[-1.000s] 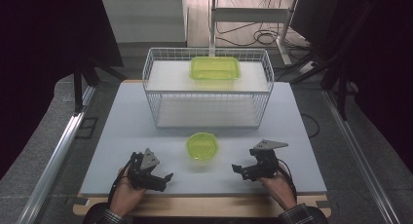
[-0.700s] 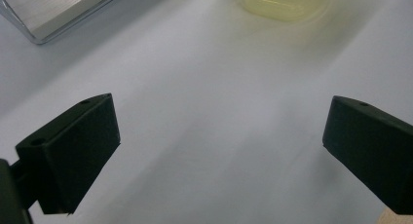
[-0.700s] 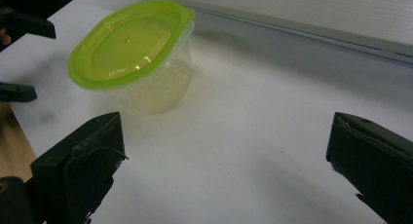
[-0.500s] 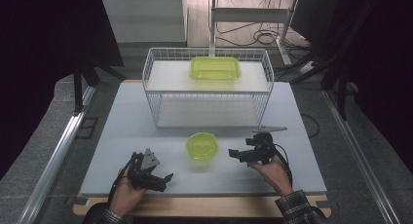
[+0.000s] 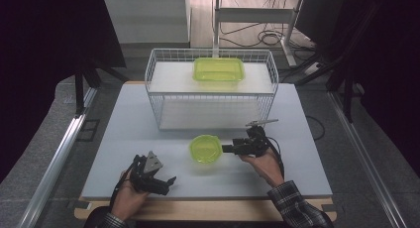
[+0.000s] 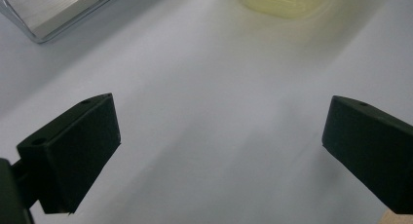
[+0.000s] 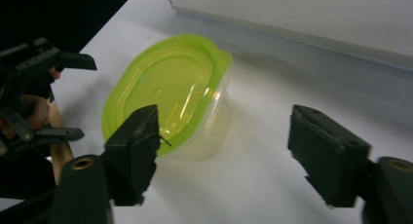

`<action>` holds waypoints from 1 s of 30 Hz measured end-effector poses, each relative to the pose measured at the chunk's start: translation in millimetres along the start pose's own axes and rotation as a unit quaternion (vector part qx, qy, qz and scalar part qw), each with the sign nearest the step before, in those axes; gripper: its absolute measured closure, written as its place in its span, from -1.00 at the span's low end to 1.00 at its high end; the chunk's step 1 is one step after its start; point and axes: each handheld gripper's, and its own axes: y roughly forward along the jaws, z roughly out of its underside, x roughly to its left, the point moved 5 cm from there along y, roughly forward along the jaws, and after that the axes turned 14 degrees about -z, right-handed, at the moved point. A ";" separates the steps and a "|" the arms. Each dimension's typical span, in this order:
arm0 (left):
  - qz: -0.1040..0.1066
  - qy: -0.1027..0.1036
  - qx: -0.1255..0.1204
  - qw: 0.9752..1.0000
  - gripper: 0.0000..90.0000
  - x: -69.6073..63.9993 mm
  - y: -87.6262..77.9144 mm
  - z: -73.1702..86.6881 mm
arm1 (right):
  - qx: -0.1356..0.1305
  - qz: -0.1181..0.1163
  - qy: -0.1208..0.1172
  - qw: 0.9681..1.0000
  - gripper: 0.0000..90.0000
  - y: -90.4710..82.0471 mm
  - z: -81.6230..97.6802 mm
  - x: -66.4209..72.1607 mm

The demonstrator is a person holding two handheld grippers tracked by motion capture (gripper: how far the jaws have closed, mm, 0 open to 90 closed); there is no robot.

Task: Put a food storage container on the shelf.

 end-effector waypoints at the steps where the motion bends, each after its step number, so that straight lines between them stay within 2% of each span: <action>1: 0.000 0.000 0.000 1.000 -1.00 0.1 0.0 0.0 | 0.001 -0.004 0.006 1.000 -0.23 2.7 -1.2 -1.0; 7: 0.000 0.000 0.001 1.000 -0.99 0.7 -0.2 0.4 | 0.002 -0.028 0.045 0.999 0.07 15.3 -6.7 -11.4; 12: -0.001 0.000 0.003 1.000 -0.99 0.9 0.0 0.7 | 0.003 -0.048 0.065 0.997 0.28 23.9 -10.4 -14.5; 15: 0.000 0.001 0.003 1.000 -0.99 0.8 -0.1 0.7 | 0.004 -0.058 0.074 0.996 0.48 26.7 -11.8 -16.1; 17: 0.000 0.000 0.003 1.000 -0.99 0.9 -0.1 0.8 | 0.006 -0.066 0.089 0.994 0.61 27.5 -11.2 -16.5; 20: -0.001 0.001 0.002 1.000 -0.99 1.0 -0.2 0.7 | 0.008 -0.085 0.113 0.990 0.68 28.3 -10.4 -15.7; 24: -0.001 0.001 0.003 1.000 -0.99 1.0 -0.2 0.7 | 0.015 -0.095 0.125 0.987 0.79 27.5 -10.8 -12.8; 30: -0.002 0.001 0.003 1.000 -0.99 1.3 -0.3 0.7 | 0.020 -0.089 0.127 0.988 0.81 26.1 -10.8 -7.1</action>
